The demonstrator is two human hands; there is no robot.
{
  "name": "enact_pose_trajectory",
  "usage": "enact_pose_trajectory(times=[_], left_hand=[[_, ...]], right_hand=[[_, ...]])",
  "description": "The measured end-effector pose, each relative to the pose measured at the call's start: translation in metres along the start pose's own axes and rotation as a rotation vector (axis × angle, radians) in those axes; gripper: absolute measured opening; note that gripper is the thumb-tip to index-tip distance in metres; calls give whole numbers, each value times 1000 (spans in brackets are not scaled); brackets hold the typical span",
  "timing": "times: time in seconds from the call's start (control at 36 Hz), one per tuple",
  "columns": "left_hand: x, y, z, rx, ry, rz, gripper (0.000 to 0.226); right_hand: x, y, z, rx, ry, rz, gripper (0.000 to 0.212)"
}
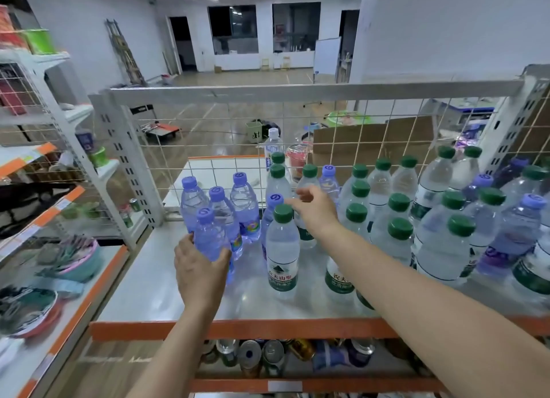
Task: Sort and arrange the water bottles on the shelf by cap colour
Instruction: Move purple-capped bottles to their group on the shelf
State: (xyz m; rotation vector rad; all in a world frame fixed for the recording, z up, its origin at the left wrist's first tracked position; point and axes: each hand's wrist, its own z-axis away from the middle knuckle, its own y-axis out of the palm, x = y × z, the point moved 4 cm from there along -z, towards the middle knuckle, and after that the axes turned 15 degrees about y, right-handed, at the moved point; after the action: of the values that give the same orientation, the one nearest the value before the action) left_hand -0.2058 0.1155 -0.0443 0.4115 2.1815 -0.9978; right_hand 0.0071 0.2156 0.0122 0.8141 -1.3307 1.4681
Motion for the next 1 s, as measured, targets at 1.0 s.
enact_pose_trajectory(times=[1.0], left_hand=[[21,28,-17,85,-128,162,58]], right_hand=[[18,22,-28,323,-48,668,9]])
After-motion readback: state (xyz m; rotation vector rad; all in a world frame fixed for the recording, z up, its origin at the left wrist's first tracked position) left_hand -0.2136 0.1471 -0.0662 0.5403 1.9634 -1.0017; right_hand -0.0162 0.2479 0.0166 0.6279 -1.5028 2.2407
